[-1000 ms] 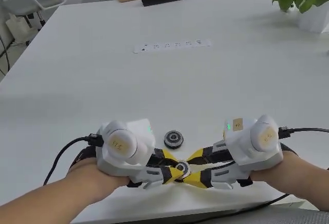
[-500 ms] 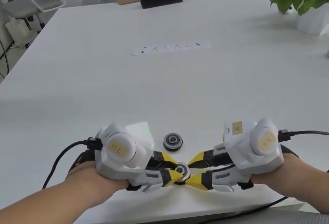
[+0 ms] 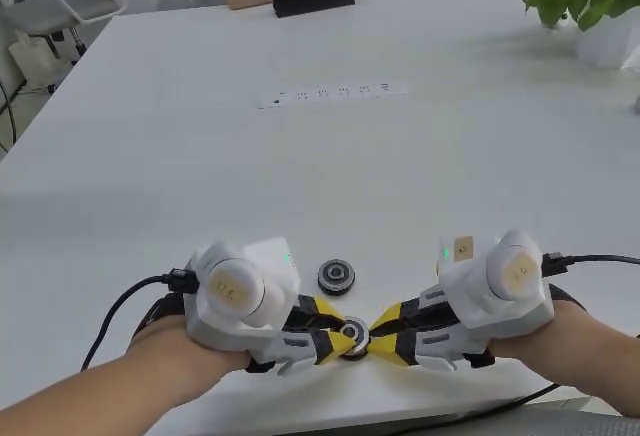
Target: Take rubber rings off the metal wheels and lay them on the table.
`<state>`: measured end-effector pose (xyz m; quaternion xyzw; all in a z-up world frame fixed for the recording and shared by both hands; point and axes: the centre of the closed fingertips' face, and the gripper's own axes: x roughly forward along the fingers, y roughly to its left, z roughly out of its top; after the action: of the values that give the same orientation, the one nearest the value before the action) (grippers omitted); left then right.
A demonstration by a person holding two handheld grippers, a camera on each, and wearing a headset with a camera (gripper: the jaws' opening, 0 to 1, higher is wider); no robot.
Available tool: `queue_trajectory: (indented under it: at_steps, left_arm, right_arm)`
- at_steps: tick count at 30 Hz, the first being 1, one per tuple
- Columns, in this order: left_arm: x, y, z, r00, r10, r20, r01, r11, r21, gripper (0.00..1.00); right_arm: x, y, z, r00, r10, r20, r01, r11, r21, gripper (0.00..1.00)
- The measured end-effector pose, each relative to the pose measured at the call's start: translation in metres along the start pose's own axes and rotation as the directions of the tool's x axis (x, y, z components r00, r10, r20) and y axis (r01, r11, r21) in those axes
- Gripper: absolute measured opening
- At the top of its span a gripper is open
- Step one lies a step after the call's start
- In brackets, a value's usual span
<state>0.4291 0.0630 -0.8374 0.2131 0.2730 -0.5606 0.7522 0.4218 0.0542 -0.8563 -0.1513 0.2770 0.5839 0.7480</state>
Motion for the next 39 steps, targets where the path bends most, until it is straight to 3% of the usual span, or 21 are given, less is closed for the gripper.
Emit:
queue_trajectory:
  at_steps: [23, 28, 39]
  left_arm:
    - [0.0004, 0.0004, -0.0003, 0.9999, 0.01, -0.006, -0.01, 1.0, 0.003, 0.07]
    - [0.0004, 0.0004, -0.0004, 0.9999, 0.011, -0.008, -0.011, 1.0, 0.005, 0.07]
    - [0.0008, 0.0003, -0.0002, 0.9999, 0.011, -0.012, -0.011, 1.0, 0.003, 0.07]
  right_arm:
    - [-0.0022, -0.0036, -0.0003, 0.9998, -0.017, 0.014, 0.016, 0.994, 0.112, 0.0]
    - [-0.0044, -0.004, 0.0013, 0.9995, -0.021, 0.024, 0.016, 0.983, 0.182, 0.0]
    - [-0.0066, -0.0043, 0.0018, 0.9991, -0.025, 0.034, 0.016, 0.973, 0.231, 0.0]
